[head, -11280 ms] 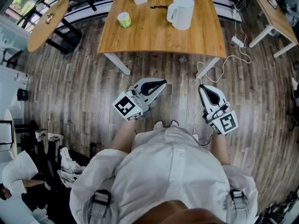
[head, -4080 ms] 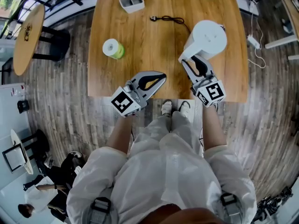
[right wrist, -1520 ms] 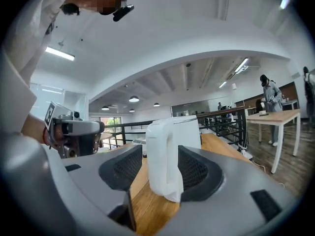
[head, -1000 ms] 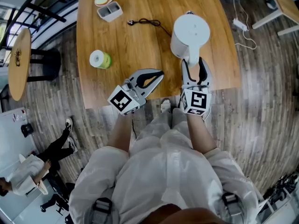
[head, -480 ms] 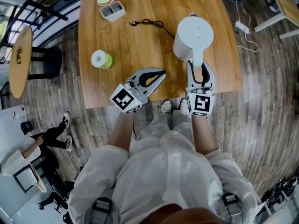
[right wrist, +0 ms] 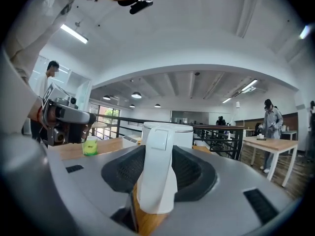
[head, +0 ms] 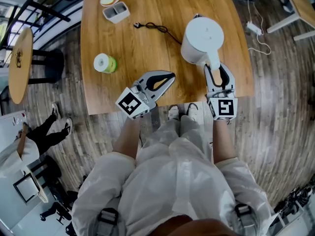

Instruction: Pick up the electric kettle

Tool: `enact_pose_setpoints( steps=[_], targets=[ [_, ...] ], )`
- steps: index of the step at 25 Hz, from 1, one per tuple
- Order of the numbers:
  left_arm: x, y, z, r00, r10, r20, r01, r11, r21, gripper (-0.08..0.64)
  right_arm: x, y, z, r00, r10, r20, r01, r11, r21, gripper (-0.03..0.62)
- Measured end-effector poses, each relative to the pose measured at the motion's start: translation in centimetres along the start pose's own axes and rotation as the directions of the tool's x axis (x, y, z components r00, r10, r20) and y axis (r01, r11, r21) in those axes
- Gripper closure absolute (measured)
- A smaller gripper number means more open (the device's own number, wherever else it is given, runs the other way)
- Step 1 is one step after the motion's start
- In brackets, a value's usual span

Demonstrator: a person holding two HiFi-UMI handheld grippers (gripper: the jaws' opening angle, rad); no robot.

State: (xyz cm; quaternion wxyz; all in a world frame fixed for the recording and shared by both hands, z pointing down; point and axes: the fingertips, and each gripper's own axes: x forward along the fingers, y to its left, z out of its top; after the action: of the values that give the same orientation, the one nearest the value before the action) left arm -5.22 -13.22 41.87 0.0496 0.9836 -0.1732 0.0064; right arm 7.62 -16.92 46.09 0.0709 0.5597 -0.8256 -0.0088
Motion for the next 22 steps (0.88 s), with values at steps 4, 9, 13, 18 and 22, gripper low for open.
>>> enact_pose_setpoints(
  steps=[4, 9, 13, 18, 22],
  targets=[
    [0.7, 0.2, 0.0, 1.000, 0.000, 0.006, 0.000, 1.000, 0.000, 0.553, -0.1, -1.7, -0.2, 0.996, 0.085, -0.004, -0.085, 0.996, -0.026, 0.420],
    [1.5, 0.2, 0.0, 1.000, -0.001, -0.010, 0.001, 1.000, -0.004, 0.552, -0.2, -3.4, -0.4, 0.961, 0.275, -0.021, -0.276, 0.959, -0.067, 0.420],
    [2.3, 0.6, -0.1, 1.000, 0.000, -0.028, 0.000, 1.000, 0.004, 0.552, 0.2, -5.0, -0.4, 0.916, 0.398, -0.045, -0.400, 0.910, -0.108, 0.419],
    [3.4, 1.4, -0.6, 0.999, 0.017, -0.040, -0.017, 1.000, 0.007, 0.552, 1.2, -6.5, -0.3, 0.861, 0.506, -0.043, -0.508, 0.856, -0.100, 0.419],
    [4.6, 1.6, -0.7, 0.999, 0.025, -0.041, -0.025, 1.000, 0.001, 0.552, 1.7, -7.6, -0.3, 0.810, 0.585, -0.051, -0.587, 0.803, -0.107, 0.419]
  ],
)
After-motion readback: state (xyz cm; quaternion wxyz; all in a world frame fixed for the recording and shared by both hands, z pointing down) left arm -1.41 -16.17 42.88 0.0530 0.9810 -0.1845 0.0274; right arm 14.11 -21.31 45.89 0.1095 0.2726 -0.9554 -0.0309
